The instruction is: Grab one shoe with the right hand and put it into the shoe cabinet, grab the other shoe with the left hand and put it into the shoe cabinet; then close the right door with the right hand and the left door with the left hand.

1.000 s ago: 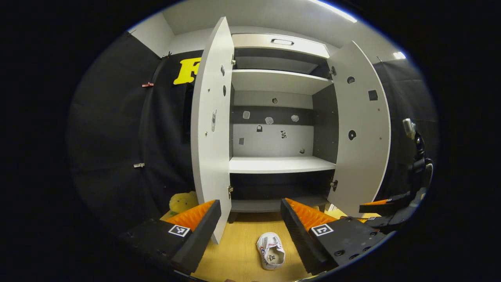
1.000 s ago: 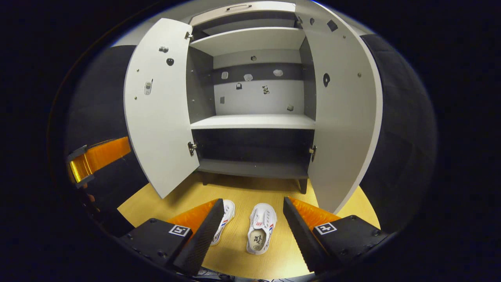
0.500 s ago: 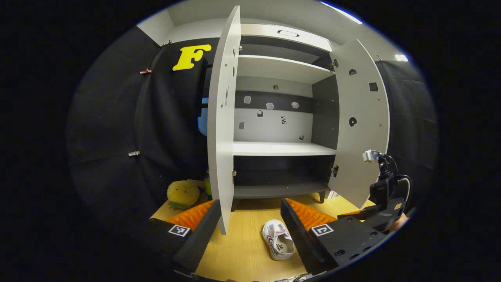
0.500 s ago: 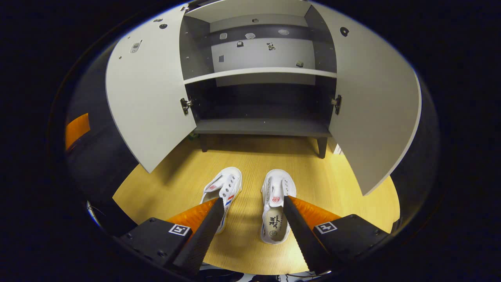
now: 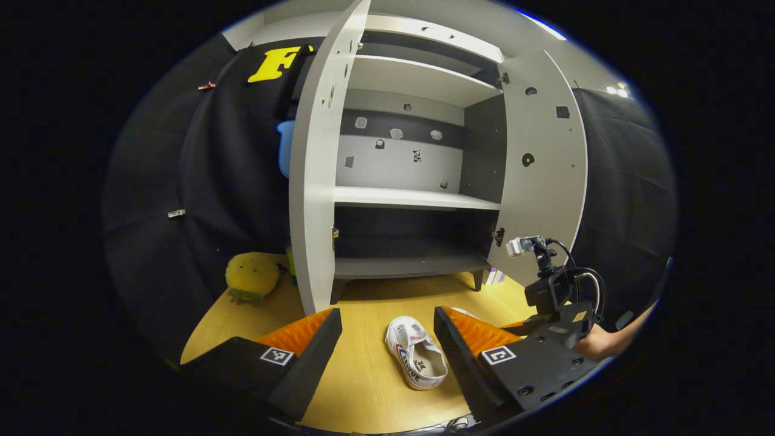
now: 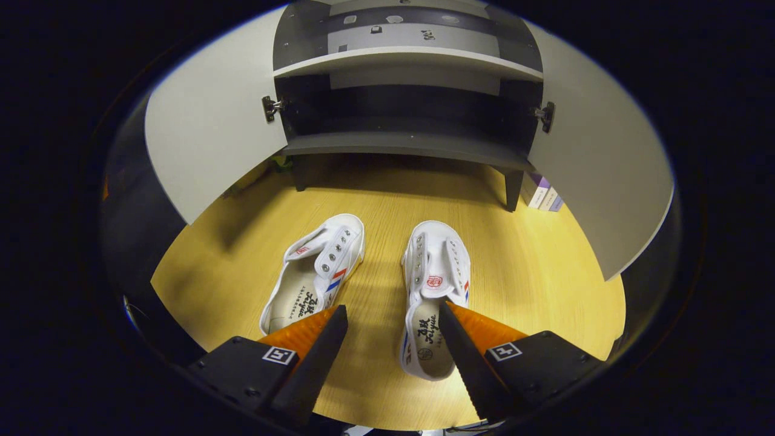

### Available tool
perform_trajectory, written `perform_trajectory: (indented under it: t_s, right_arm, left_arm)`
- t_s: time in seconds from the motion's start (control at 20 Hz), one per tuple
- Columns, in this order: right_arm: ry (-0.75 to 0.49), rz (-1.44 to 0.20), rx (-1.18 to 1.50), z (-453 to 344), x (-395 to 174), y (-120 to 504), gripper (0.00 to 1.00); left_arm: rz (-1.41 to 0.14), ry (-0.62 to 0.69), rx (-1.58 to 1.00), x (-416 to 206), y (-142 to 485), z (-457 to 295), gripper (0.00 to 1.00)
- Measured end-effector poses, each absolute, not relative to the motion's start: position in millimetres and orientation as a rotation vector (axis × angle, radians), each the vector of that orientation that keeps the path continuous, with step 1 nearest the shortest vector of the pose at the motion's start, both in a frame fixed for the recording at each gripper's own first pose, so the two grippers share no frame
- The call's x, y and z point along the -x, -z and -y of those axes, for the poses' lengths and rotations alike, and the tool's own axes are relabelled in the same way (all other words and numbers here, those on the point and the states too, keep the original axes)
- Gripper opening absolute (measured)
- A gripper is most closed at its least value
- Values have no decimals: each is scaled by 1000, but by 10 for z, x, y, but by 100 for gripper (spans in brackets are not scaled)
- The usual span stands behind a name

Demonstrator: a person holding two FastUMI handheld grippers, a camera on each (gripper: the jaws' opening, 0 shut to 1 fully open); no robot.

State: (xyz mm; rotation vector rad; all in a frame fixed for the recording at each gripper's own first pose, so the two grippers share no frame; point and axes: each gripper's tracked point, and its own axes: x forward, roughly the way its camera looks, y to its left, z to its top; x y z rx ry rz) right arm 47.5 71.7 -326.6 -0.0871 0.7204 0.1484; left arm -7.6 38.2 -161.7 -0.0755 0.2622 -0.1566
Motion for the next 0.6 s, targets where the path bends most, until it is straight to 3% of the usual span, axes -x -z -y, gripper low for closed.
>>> perform_trajectory:
  t_s: [0.6]
  right_arm:
    - [-49,-775,22,-758,-667,3764,99]
  left_arm:
    - [-355,134,91,-38,1958,-631,95]
